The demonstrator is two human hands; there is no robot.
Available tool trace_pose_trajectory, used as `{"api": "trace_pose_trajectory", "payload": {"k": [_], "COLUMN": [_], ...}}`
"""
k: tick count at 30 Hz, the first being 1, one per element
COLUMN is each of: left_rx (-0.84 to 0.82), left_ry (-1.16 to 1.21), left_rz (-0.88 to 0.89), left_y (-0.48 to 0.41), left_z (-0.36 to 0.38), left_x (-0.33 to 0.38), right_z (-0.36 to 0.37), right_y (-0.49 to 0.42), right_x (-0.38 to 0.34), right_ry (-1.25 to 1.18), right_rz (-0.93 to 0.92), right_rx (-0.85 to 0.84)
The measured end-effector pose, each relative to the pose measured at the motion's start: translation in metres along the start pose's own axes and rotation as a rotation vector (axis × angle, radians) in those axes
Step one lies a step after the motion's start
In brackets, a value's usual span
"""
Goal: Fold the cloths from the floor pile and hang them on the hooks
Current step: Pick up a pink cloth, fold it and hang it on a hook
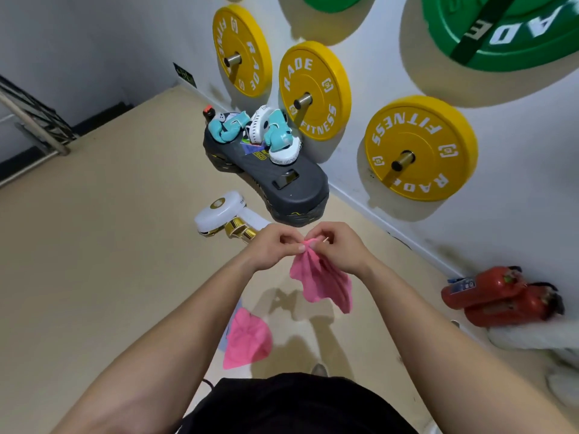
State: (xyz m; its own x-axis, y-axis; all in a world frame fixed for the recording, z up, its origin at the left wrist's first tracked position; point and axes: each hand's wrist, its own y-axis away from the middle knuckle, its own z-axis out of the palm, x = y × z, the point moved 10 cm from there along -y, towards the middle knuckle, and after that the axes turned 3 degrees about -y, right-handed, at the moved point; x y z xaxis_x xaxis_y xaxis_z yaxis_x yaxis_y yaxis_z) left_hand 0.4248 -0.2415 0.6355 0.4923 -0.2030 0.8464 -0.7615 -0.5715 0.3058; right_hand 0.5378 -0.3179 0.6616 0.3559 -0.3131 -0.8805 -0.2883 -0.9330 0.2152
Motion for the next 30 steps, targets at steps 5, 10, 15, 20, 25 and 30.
{"api": "trace_pose_trajectory", "payload": {"k": [5, 10, 15, 20, 25, 30], "left_rx": [0.038, 0.041, 0.026, 0.111, 0.145, 0.194], "left_ry": [-0.175, -0.426, -0.533, -0.539, -0.598, -0.645], "left_rz": [0.047, 0.238, 0.266, 0.238, 0.216, 0.176], "left_y": [-0.012, -0.022, -0.032, -0.031, -0.029, -0.028], "left_z": [0.016, 0.032, 0.038, 0.027, 0.013, 0.006], "left_x": [0.028, 0.072, 0.086, 0.09, 0.087, 0.086], "right_z": [-0.036, -0.055, -0.071, -0.084, -0.094, -0.099], "right_y": [0.013, 0.023, 0.029, 0.038, 0.052, 0.058], "right_x": [0.024, 0.041, 0.044, 0.051, 0.051, 0.054], "right_ry": [0.03, 0.117, 0.076, 0.051, -0.109, -0.001], "right_rz": [0.064, 0.075, 0.063, 0.086, 0.08, 0.067], "right_rx": [0.054, -0.001, -0.003, 0.009, 0.005, -0.065]}}
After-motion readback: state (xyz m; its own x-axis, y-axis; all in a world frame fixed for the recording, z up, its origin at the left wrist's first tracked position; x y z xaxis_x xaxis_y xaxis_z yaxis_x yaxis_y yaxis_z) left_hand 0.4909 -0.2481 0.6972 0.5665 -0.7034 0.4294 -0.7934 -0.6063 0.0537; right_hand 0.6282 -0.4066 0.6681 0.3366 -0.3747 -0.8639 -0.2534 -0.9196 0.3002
